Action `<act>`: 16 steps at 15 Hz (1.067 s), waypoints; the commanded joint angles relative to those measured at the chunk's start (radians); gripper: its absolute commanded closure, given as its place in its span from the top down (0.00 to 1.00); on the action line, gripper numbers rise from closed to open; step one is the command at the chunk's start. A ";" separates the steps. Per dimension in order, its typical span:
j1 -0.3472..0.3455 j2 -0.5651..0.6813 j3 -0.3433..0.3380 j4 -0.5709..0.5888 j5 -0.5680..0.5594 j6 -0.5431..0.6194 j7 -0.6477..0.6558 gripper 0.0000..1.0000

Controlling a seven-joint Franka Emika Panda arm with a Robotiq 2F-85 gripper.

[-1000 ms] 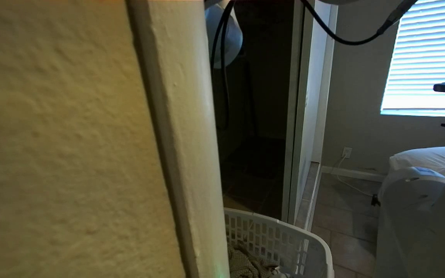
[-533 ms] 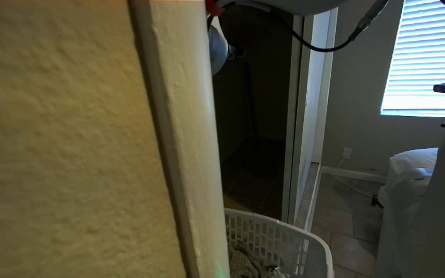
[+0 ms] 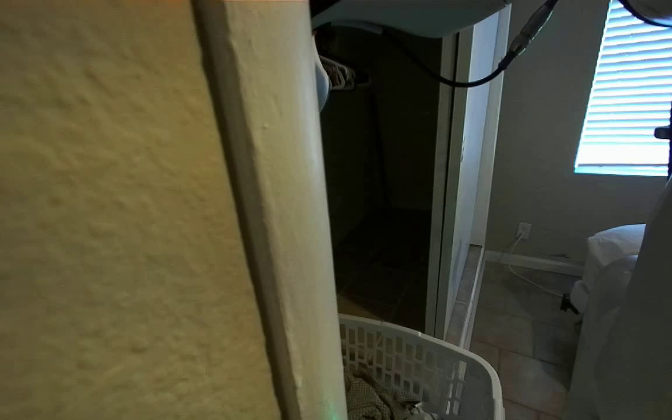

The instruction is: Remove the remote from the upper shelf and put it on the lower shelf

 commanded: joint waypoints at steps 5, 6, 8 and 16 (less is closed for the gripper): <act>-0.013 0.034 0.021 0.046 -0.005 -0.033 0.094 0.31; -0.045 0.035 0.056 0.045 -0.007 -0.030 0.098 0.31; -0.045 0.039 0.065 0.046 -0.011 -0.026 0.107 0.31; -0.059 0.041 0.083 0.050 -0.014 -0.039 0.108 0.99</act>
